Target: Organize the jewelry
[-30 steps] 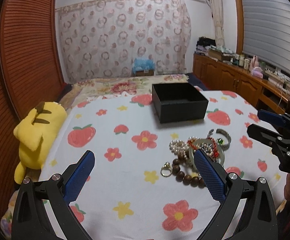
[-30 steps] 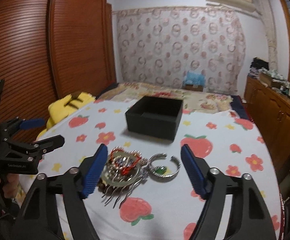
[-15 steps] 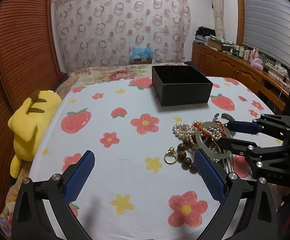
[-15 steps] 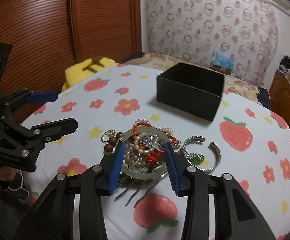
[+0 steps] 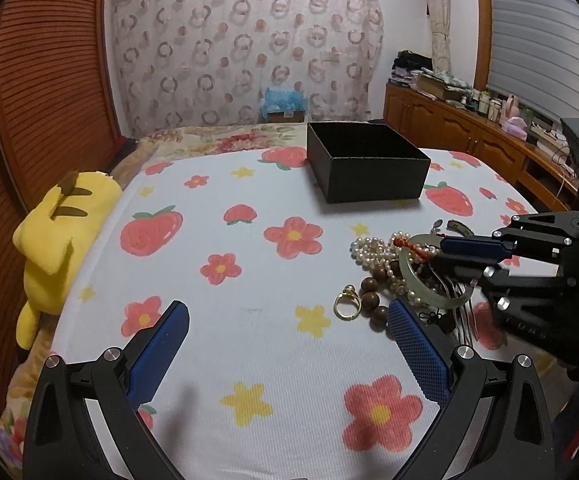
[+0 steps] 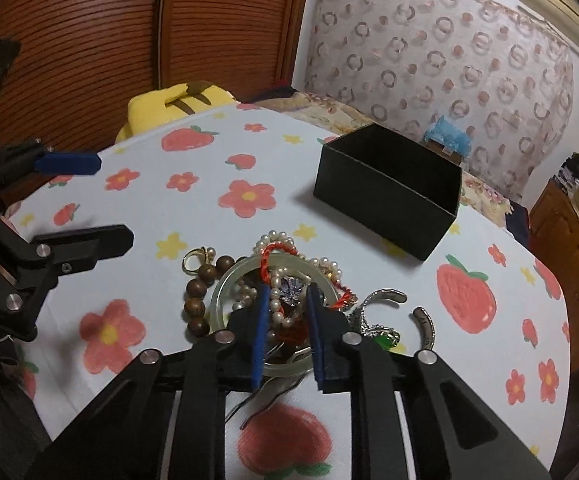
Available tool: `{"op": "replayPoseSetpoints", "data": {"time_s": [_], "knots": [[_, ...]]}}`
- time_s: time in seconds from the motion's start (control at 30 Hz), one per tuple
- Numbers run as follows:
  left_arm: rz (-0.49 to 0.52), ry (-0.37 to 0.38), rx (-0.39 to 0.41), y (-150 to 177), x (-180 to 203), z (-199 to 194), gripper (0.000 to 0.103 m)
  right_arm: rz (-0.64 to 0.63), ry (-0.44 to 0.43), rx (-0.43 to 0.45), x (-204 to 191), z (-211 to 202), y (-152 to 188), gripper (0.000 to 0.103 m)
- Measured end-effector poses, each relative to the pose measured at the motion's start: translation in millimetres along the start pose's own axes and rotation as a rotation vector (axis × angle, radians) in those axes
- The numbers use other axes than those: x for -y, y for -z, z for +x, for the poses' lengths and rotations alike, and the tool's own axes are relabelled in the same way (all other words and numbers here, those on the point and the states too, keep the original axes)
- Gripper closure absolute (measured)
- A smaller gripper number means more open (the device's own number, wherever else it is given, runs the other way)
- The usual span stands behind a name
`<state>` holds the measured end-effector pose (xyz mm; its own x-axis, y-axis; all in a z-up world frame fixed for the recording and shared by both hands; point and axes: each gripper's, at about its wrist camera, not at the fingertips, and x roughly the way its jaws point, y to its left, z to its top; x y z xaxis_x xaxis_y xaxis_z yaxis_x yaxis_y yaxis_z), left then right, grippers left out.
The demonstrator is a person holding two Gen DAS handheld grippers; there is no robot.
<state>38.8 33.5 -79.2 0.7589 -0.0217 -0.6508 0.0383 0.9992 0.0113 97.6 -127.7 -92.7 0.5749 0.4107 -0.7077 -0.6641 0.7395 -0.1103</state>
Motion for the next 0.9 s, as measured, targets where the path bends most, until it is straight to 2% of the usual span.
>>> {"op": "replayPoseSetpoints", "data": {"time_s": [0.33,0.9], "knots": [[0.005,0.010,-0.009,6.5,4.7,4.8,0.007,0.068,-0.010,0.086,16.3,-23.5,-4.2,0.097],[0.008,0.017,-0.015,5.0,8.3,5.0,0.007,0.064,0.043,0.273,37.4,-98.1,-40.5,0.097]]}}
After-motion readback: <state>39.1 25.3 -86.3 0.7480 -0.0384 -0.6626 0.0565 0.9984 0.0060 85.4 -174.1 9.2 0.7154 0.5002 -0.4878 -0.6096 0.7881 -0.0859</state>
